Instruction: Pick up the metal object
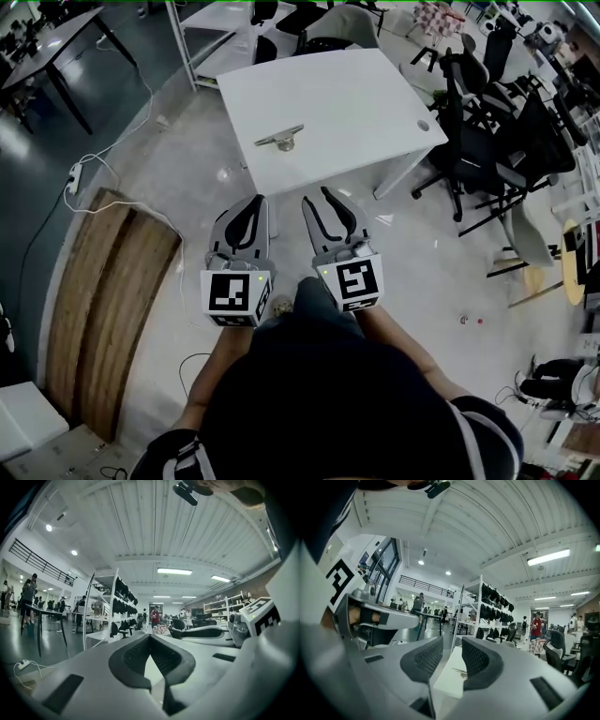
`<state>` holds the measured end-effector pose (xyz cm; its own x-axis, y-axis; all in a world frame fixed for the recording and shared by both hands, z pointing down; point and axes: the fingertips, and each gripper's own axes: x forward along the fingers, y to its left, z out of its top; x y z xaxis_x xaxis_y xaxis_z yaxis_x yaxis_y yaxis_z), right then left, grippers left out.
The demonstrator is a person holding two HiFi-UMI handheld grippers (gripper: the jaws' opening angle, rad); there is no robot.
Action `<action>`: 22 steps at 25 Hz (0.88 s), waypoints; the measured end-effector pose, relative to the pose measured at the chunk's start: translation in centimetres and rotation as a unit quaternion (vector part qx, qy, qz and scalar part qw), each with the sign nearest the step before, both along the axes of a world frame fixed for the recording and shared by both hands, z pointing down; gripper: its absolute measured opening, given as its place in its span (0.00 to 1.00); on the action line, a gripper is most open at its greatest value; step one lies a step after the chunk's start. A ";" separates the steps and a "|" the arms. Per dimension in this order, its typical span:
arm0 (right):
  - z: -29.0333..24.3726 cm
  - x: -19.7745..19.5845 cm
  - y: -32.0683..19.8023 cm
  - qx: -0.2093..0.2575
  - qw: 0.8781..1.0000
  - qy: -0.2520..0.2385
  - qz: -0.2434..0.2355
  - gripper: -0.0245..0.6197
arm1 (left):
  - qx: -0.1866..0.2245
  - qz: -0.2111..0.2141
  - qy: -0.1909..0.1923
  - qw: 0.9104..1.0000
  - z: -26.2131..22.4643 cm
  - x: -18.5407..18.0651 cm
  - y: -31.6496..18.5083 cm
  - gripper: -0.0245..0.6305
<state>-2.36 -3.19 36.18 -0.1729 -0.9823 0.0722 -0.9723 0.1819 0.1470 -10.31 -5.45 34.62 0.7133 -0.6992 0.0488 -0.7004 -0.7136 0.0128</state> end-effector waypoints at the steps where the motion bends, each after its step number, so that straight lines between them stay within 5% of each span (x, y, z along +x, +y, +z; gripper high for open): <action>1: 0.5 0.2 -0.6 -0.004 1.000 0.011 0.001 0.23 | -0.003 0.000 0.000 1.000 0.3 0.2 -0.5 0.07; 13: 7.0 3.3 -13.6 -0.046 0.982 0.171 -0.060 0.23 | -0.005 -0.022 -0.011 1.000 1.7 3.6 -11.4 0.07; 22: 14.8 6.0 -23.8 -0.118 0.944 0.263 -0.160 0.23 | -0.029 -0.060 -0.027 0.997 3.6 7.6 -21.1 0.07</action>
